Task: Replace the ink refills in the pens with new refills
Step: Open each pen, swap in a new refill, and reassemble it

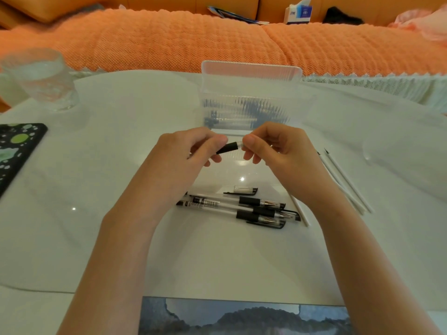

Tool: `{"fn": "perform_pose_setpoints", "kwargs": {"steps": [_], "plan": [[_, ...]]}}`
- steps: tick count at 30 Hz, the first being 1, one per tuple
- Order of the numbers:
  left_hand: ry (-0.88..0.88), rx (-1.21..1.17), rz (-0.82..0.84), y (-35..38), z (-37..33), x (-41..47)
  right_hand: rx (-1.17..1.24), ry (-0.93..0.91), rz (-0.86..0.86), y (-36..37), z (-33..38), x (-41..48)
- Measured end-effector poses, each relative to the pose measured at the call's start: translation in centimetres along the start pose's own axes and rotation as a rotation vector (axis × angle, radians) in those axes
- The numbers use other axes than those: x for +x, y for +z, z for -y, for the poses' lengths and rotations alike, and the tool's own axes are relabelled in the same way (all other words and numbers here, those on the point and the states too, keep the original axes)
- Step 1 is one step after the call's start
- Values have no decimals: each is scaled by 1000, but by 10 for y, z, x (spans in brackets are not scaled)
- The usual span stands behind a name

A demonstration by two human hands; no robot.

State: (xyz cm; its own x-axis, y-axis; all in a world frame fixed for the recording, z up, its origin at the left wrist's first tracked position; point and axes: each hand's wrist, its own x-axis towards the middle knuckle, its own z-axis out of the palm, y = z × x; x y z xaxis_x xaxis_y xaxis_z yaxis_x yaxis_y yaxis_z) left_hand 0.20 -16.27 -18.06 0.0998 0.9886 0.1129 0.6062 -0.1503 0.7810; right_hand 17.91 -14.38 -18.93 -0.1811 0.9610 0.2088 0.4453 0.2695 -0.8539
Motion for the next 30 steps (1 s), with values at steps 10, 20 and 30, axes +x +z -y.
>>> {"fn": "perform_pose_setpoints", "kwargs": {"steps": [10,20,30], "plan": [[9,41,-76,-1,-1,0,-13,-3,-19,2,-1,1],[-36,-5,-56,-2,0,0,-12,12,-43,1,-2,0],[-3,-19,-120,-2,2,1,-9,30,-17,1,-2,0]]}}
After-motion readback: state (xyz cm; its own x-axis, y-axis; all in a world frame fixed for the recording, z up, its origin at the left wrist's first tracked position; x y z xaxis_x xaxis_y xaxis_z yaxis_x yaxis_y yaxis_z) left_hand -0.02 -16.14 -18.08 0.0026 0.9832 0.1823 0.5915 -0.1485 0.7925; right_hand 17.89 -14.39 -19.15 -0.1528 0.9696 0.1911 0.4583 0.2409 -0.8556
